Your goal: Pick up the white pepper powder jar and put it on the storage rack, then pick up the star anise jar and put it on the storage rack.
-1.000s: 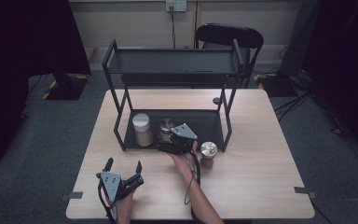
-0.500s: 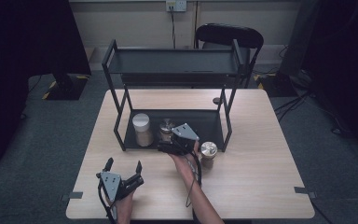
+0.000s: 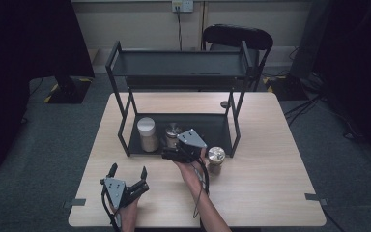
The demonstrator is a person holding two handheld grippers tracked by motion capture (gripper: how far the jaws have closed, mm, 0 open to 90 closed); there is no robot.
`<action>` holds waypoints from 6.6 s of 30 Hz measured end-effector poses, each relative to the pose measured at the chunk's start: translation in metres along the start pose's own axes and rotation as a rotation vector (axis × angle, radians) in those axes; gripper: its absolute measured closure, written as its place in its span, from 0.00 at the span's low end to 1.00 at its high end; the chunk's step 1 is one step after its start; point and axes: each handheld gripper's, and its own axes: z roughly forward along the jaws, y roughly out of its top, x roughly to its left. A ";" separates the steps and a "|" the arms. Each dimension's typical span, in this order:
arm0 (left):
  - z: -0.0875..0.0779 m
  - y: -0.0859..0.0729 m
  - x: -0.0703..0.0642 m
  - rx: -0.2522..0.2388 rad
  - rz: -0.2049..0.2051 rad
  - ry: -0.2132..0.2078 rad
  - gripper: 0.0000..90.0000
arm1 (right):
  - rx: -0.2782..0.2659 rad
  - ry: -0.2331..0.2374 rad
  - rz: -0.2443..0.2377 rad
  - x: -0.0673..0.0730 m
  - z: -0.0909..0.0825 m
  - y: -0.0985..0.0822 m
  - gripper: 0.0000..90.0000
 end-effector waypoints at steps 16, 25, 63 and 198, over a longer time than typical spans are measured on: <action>0.000 0.000 0.000 -0.003 0.002 0.001 0.00 | -0.063 0.016 -0.009 0.001 -0.024 0.000 0.00; 0.000 0.000 0.000 0.000 0.003 0.001 0.00 | -0.078 0.010 -0.003 0.000 -0.037 -0.002 0.00; 0.000 0.000 -0.001 0.000 0.004 0.004 0.00 | -0.184 -0.020 0.005 -0.018 -0.097 -0.018 0.00; 0.000 -0.001 -0.002 -0.005 0.002 0.010 0.00 | -0.218 -0.181 0.037 -0.053 -0.162 -0.107 0.03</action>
